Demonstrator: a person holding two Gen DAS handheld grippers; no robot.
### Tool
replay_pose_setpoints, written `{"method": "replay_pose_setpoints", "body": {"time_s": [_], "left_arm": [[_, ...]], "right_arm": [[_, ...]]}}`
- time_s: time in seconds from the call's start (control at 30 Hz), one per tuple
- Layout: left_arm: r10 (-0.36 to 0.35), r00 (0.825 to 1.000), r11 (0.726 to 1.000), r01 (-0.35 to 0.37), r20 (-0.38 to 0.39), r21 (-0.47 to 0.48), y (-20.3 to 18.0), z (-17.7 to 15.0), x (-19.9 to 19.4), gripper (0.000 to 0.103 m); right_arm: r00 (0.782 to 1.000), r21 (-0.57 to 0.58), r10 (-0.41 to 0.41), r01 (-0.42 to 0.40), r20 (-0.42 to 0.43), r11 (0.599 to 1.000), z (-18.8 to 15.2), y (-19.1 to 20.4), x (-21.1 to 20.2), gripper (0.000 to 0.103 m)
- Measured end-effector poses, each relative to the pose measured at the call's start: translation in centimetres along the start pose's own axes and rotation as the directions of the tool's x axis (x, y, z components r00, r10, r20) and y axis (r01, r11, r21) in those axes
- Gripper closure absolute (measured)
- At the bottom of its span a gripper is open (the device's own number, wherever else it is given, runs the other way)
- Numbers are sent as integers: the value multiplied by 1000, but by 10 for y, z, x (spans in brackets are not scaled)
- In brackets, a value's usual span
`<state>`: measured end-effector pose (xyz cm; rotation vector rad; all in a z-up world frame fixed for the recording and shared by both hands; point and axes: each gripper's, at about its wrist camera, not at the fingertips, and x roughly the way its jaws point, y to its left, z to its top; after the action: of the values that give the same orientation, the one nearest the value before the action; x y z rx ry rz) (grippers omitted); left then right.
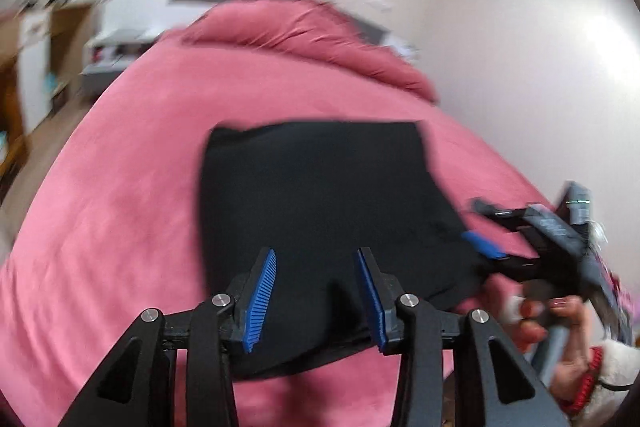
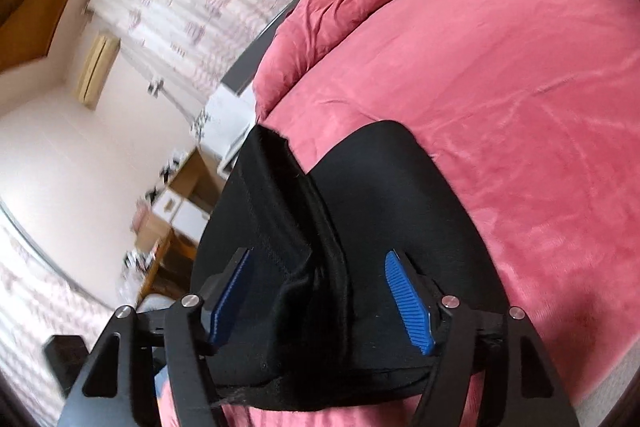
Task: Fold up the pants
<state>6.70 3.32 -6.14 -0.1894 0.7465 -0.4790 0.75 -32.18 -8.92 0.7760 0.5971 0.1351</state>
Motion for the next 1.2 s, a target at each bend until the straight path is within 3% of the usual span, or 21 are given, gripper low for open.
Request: {"method": "replay_pose_setpoints", "body": {"time_s": [0.1,0.27,0.37,0.5,0.6,0.63,0.67,0.7,0.73,0.8,0.97,1.07,1.2], "left_arm": [[-10,1000,998,9,-5,-58,20,-10,6,61],[-8,1000,999,9,-3,48,1,-21,23,56],[-34,999,999,34,-2,40,1,-24,19,55],[-78,997,997,78,-5,-22,15,-23,14,55],[-63,998,996,65,25,-62,21,-21,7,55],[-51,998,996,54,35,-72,23,-20,6,54],[-32,998,996,36,46,-85,26,-19,5,55],[-20,999,995,24,51,-95,28,-19,5,54],[-9,999,994,15,52,-105,30,-19,5,54],[6,999,991,0,45,-133,32,-17,7,54],[0,998,990,8,57,-143,25,-6,5,54],[-11,998,996,16,62,-89,11,0,6,54],[-7,1000,1000,7,-2,-2,-9,-1,22,54]], "right_arm": [[999,-56,-12,9,-46,998,6,10,11,33],[989,-77,-58,48,-136,996,10,19,32,33],[977,-102,-103,85,-188,991,14,22,49,33],[966,-95,-43,19,-254,995,12,32,65,33],[961,-151,-20,-23,-276,988,-1,48,73,34],[961,-170,-28,-20,-274,985,-6,50,73,41],[960,-187,-58,6,-274,982,-8,51,76,65],[952,-203,-108,51,-285,978,-10,50,80,77],[948,-193,-111,53,-299,980,-10,48,82,80],[960,-187,-95,46,-262,981,-1,54,74,83],[991,-312,-69,30,-116,950,34,90,38,87],[994,-353,-86,57,-69,934,48,96,22,92],[986,-296,-157,136,-48,945,52,64,15,99]]}}
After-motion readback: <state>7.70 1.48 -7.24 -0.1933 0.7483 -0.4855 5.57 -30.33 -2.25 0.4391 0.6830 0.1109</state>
